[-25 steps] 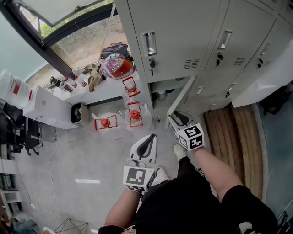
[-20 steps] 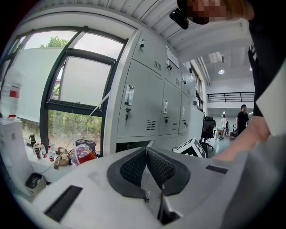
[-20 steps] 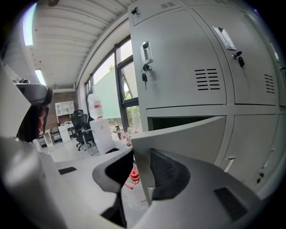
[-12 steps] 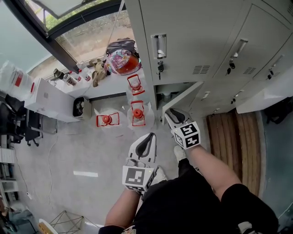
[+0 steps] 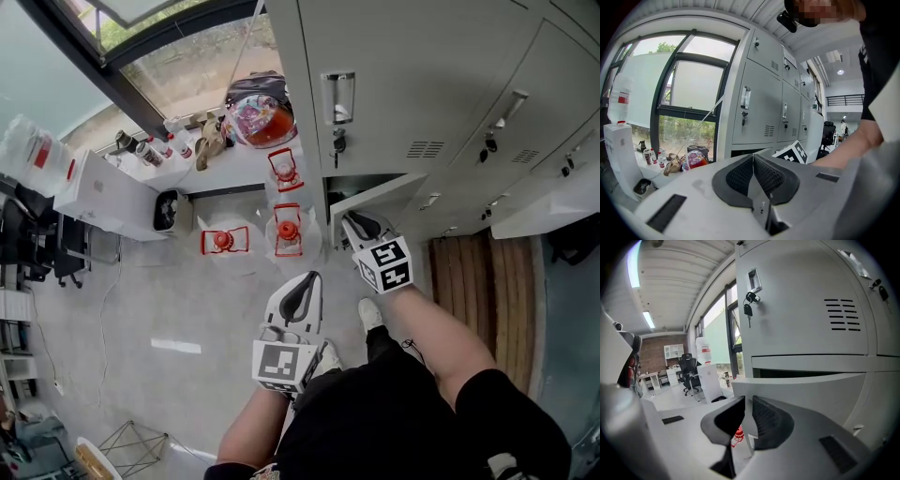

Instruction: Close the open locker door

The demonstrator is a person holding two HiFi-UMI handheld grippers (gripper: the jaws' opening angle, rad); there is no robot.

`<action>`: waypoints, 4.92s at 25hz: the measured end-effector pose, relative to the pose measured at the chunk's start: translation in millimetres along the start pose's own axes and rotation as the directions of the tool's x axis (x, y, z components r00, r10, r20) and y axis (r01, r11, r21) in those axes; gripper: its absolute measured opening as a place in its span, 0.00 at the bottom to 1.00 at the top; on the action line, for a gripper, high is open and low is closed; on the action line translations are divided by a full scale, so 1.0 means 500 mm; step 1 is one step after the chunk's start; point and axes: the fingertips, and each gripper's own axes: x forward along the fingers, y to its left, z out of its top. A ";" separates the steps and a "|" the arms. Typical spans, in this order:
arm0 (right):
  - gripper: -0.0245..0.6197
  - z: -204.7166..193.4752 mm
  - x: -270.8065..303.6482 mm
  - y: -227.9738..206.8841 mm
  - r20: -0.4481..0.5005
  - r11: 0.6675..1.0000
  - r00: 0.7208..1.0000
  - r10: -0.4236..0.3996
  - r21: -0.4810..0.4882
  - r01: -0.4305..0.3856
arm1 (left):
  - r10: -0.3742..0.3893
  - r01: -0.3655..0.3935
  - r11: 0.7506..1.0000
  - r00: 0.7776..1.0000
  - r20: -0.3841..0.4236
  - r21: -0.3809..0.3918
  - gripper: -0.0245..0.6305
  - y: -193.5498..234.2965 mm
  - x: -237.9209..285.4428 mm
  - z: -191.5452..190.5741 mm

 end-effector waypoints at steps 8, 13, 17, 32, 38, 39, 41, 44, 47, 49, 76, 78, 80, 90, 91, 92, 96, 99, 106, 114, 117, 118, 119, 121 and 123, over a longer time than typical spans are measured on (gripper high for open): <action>0.15 0.018 0.042 -0.019 -0.001 0.999 1.000 0.011 -0.033 -0.011 | 0.018 -0.018 1.000 1.000 0.001 0.007 0.07 0.017 0.018 0.003; 0.13 0.027 0.067 -0.038 0.000 0.999 1.000 -0.001 -0.042 0.001 | 0.035 -0.035 0.999 0.999 0.000 -0.010 0.07 0.028 0.028 0.004; 0.12 0.037 0.084 -0.055 0.009 0.999 1.000 -0.010 -0.035 0.010 | 0.042 -0.042 0.999 0.999 -0.001 -0.023 0.07 0.030 0.039 0.005; 0.12 0.047 0.108 -0.096 0.019 0.999 0.999 -0.036 0.014 0.036 | 0.054 -0.054 0.999 0.999 -0.007 -0.005 0.07 0.041 0.046 -0.002; 0.12 0.042 0.110 -0.098 0.013 0.999 0.999 -0.038 0.019 0.038 | 0.060 -0.060 0.998 0.998 -0.008 -0.022 0.07 0.036 0.046 0.003; 0.12 0.041 0.110 -0.098 0.011 0.999 0.999 -0.037 0.018 0.037 | 0.063 -0.064 0.997 0.998 -0.009 -0.031 0.07 0.035 0.045 0.004; 0.12 0.040 0.111 -0.098 0.007 0.999 0.999 -0.036 0.017 0.036 | 0.066 -0.067 0.997 0.998 -0.010 -0.033 0.07 0.034 0.043 0.004; 0.12 0.041 0.112 -0.096 0.007 0.999 0.999 -0.038 0.023 0.038 | 0.062 -0.062 0.998 0.998 -0.010 -0.011 0.07 0.034 0.038 0.000; 0.12 0.042 0.109 -0.093 0.010 0.999 0.999 -0.038 0.031 0.038 | 0.066 -0.066 0.998 0.998 -0.010 -0.021 0.07 0.032 0.034 0.002; 0.12 0.045 0.103 -0.090 0.014 0.999 0.999 -0.036 0.029 0.036 | 0.063 -0.063 0.998 0.998 -0.008 -0.020 0.07 0.030 0.032 0.003; 0.12 0.105 -0.245 0.091 0.149 0.996 0.985 -0.092 0.034 0.087 | -0.148 0.145 0.988 0.987 0.062 0.057 0.07 -0.062 -0.097 0.029; 0.12 0.106 -0.283 0.107 0.166 0.994 0.981 -0.102 0.042 0.096 | -0.162 0.158 0.986 0.985 0.060 0.059 0.07 -0.069 -0.110 0.023; 0.12 0.103 -0.317 0.126 0.176 0.993 0.978 -0.110 0.056 0.102 | -0.177 0.174 0.983 0.983 0.056 0.063 0.07 -0.077 -0.124 0.019; 0.12 0.085 -0.455 0.186 0.198 0.989 0.971 -0.134 0.091 0.118 | -0.230 0.228 0.972 0.972 0.040 0.055 0.07 -0.139 -0.154 0.008; 0.12 0.083 -0.465 0.191 0.199 0.989 0.971 -0.133 0.090 0.117 | -0.232 0.230 0.972 0.972 0.039 0.053 0.07 -0.145 -0.154 0.007; 0.12 0.081 -0.474 0.196 0.201 0.989 0.971 -0.131 0.087 0.115 | -0.231 0.229 0.972 0.972 0.038 0.052 0.07 -0.151 -0.153 0.007; 0.12 0.073 -0.496 0.213 0.200 0.992 0.973 -0.116 0.081 0.102 | -0.231 0.229 0.972 0.972 0.033 0.049 0.07 -0.167 -0.144 0.008; 0.12 0.067 -0.501 0.222 0.202 0.993 0.974 -0.103 0.084 0.088 | -0.232 0.229 0.971 0.972 0.031 0.063 0.07 -0.176 -0.144 0.011; 0.12 0.063 -0.508 0.224 0.214 0.993 0.972 -0.097 0.090 0.080 | -0.215 0.213 0.975 0.976 0.026 0.061 0.07 -0.172 -0.143 0.006; 0.12 0.058 -0.510 0.238 0.210 0.993 0.973 -0.095 0.085 0.079 | -0.218 0.216 0.975 0.976 0.026 0.059 0.07 -0.172 -0.151 0.000; 0.12 0.061 -0.508 0.245 0.214 0.993 0.972 -0.097 0.085 0.080 | -0.223 0.221 0.973 0.974 0.026 0.065 0.07 -0.169 -0.157 0.000; 0.12 0.063 -0.508 0.246 0.216 0.993 0.972 -0.097 0.084 0.080 | -0.223 0.221 0.973 0.974 0.026 0.064 0.07 -0.168 -0.158 0.000; 0.12 0.065 -0.507 0.247 0.217 0.993 0.971 -0.096 0.083 0.080 | -0.223 0.221 0.973 0.974 0.027 0.063 0.07 -0.168 -0.158 0.001; 0.12 0.067 -0.506 0.249 0.217 0.994 0.972 -0.096 0.081 0.080 | -0.225 0.223 0.973 0.974 0.027 0.063 0.07 -0.167 -0.160 0.000; 0.12 0.067 -0.504 0.252 0.215 0.994 0.972 -0.094 0.079 0.079 | -0.228 0.225 0.972 0.973 0.027 0.067 0.07 -0.167 -0.162 -0.002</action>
